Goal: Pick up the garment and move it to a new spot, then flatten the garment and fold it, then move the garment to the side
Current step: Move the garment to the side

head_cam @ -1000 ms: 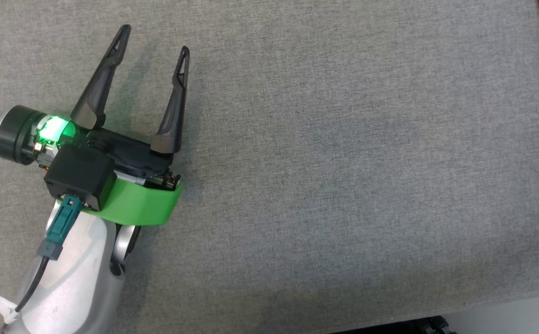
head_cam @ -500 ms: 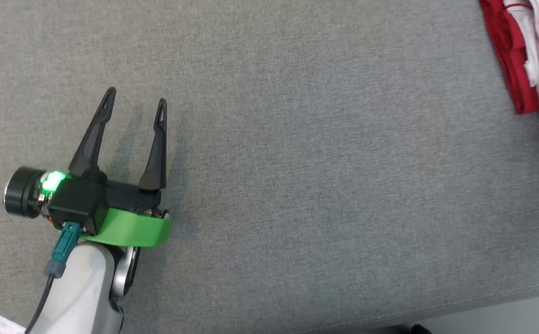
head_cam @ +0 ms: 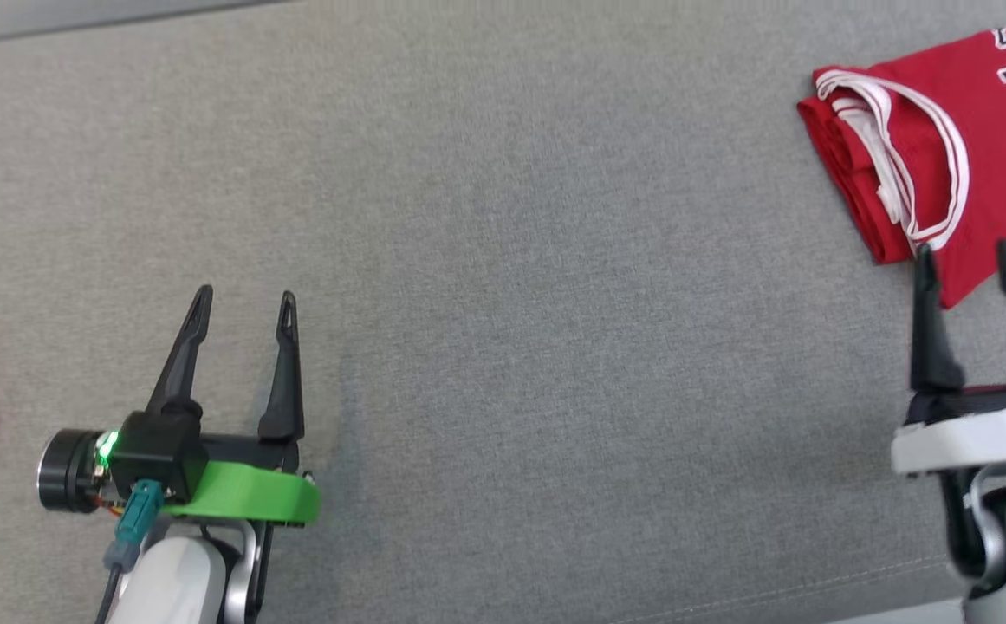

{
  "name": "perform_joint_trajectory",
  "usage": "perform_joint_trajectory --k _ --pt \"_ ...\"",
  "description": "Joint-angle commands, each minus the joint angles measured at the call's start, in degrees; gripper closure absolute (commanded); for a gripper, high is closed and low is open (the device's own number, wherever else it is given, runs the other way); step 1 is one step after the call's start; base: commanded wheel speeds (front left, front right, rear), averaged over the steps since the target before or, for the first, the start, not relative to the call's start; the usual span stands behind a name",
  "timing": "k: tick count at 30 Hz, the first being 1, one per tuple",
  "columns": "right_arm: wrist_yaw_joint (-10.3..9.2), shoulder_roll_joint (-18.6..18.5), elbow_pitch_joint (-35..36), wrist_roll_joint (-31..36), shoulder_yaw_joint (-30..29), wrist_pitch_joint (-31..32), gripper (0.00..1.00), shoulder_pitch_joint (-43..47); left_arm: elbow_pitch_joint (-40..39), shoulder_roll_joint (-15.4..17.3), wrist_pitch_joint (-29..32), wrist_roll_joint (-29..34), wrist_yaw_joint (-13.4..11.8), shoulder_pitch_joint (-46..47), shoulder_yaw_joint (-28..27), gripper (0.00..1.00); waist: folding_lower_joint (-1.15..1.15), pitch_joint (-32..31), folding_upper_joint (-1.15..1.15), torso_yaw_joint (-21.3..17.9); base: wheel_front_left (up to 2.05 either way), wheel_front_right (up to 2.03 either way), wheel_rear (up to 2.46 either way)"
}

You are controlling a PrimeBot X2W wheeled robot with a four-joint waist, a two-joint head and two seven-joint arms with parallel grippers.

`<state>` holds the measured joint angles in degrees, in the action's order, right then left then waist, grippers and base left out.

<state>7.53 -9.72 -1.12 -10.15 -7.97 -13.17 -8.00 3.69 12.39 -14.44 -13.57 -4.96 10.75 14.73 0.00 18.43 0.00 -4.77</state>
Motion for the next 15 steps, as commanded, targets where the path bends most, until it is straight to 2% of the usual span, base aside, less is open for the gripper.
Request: perform_joint_trajectory --k 1,8,15 --pt "-0.08 0.7 1.2 0.2 1.0 0.6 0.0 1.7 0.4 0.1 -0.2 -0.5 -0.4 -1.3 -0.4 0.0 0.0 -4.1 0.0 1.7 0.0 0.0 0.0" --pt "-0.08 3.2 4.4 -0.1 5.8 2.6 0.0 7.2 2.4 -0.4 -0.4 -1.7 -1.7 -5.2 -1.2 0.0 0.0 -8.7 0.0 4.8 0.0 0.0 0.0" --pt "-0.08 3.9 5.7 0.3 6.6 4.0 0.0 11.5 3.5 -0.3 -0.6 -2.4 -2.2 -9.2 -1.5 0.0 0.0 -13.2 0.0 6.7 0.0 0.0 0.0"
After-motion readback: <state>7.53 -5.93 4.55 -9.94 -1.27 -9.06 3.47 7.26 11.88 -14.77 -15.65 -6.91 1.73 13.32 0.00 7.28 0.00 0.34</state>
